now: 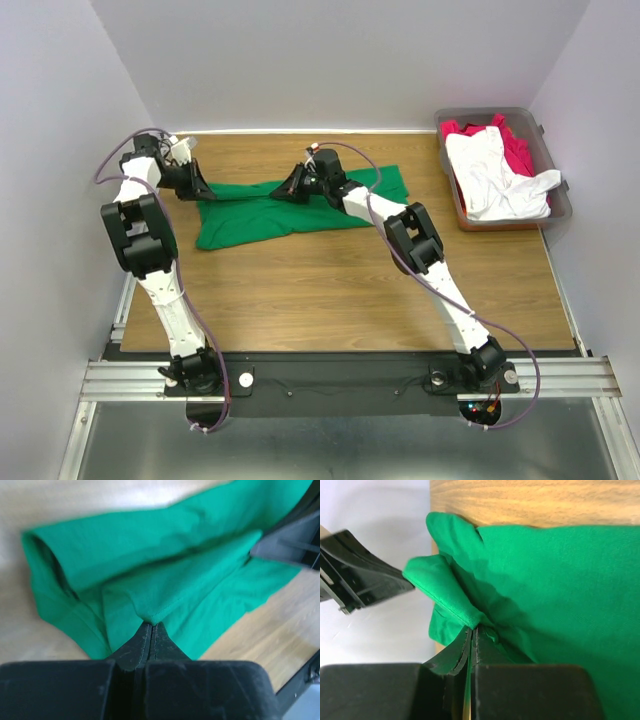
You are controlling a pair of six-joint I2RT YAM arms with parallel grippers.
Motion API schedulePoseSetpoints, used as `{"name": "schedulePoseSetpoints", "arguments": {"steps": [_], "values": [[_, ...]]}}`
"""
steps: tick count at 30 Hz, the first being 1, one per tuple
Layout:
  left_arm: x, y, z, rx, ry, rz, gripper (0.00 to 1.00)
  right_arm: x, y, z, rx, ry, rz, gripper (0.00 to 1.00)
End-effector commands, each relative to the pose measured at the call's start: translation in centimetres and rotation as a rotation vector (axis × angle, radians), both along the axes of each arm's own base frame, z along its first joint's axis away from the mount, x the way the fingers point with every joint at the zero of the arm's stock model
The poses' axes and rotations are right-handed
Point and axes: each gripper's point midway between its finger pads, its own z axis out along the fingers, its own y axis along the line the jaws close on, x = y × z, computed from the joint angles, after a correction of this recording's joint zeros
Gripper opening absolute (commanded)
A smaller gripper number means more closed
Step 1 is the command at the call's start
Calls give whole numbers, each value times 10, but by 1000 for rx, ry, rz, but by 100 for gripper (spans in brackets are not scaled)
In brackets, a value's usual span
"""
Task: Fold and stack the t-shirts
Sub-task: Fold the tshirt
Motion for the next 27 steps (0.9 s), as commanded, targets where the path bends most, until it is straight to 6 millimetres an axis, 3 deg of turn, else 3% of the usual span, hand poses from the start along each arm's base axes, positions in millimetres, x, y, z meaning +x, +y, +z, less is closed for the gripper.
{"name": "schedulePoseSetpoints", "arguments": {"steps": [1,10,14,16,17,19,20,23,25,27], "values": [[-31,-5,20,31,10,-43,0,-6,4,46,72,-69,41,1],[-76,-13,-4,28,137,-63,0,-18,0,40,72,-24,81,1],[-85,-14,-11,28,163,-58,2,-25,-3,37,69,3,96,1],[-85,-14,-9,30,156,-63,16,-27,-3,45,78,-19,121,14],[-84,-14,-3,21,138,-64,19,-29,-3,48,80,-27,130,33],[-78,-15,14,14,83,-70,25,-29,-7,63,86,-70,146,50],[-76,-15,21,17,58,-75,27,-31,-7,68,88,-87,158,50],[-67,-14,50,39,-38,-84,29,-32,-17,93,98,-170,198,64],[-62,-13,63,59,-82,-83,32,-36,-23,112,97,-249,229,64],[-58,-15,73,73,-118,-87,33,-39,-35,113,82,-290,261,64]]}}
